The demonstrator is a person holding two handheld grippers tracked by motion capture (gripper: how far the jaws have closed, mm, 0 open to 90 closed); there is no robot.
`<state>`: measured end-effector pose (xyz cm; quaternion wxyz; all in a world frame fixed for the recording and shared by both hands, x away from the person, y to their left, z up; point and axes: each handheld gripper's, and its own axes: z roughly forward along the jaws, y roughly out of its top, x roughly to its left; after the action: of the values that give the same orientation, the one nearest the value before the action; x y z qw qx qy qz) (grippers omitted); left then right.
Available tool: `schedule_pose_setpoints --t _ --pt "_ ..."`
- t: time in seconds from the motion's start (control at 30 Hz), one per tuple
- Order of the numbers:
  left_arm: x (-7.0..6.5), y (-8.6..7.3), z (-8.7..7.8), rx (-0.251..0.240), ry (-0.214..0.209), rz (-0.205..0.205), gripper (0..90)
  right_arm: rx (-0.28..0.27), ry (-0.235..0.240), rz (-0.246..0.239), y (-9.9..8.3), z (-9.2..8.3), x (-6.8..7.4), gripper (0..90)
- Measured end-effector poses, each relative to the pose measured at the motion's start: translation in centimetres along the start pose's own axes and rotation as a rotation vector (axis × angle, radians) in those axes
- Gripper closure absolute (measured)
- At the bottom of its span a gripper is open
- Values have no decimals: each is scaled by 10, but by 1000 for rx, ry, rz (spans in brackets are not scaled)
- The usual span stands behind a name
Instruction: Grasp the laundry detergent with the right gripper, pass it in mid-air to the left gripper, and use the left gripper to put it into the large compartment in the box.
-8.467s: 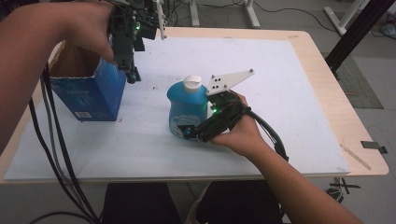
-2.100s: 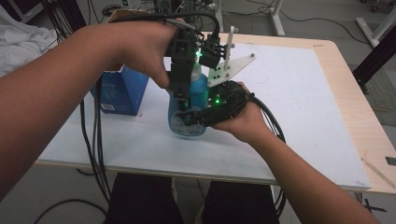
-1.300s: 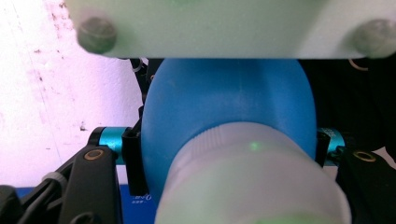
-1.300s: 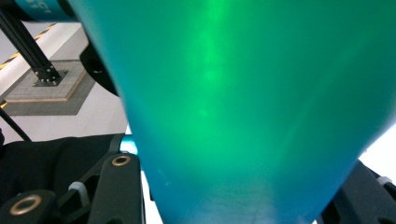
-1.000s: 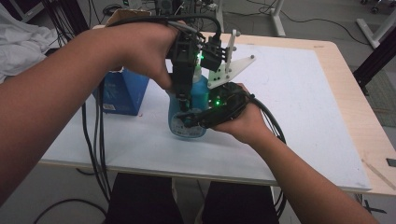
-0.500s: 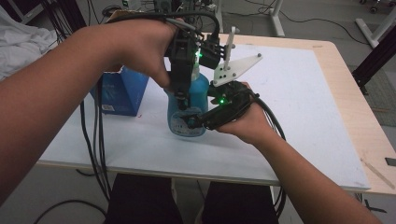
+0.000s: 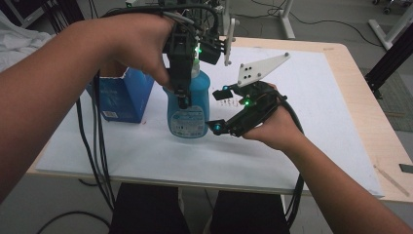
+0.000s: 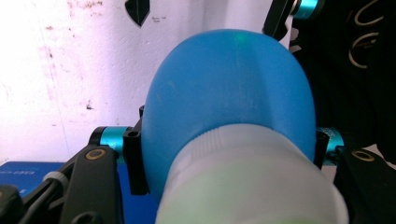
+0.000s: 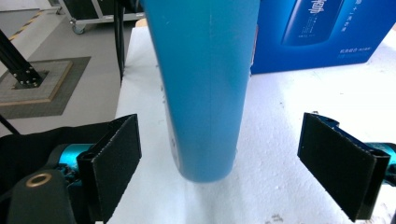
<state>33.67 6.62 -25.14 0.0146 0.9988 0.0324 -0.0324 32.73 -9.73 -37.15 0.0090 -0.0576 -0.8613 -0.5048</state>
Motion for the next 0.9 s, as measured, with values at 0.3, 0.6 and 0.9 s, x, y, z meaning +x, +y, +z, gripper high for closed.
schedule_pose_setpoints --t 0.3,0.6,0.9 --pt "4 -2 -4 4 1 -22 383 36 -68 -8 3 -16 1 14" --pt "12 -9 -18 -9 -8 -105 382 114 -67 -30 10 -36 0 6" --pt "20 -20 -45 -26 -17 -242 382 237 -77 -58 23 -62 -4 7"
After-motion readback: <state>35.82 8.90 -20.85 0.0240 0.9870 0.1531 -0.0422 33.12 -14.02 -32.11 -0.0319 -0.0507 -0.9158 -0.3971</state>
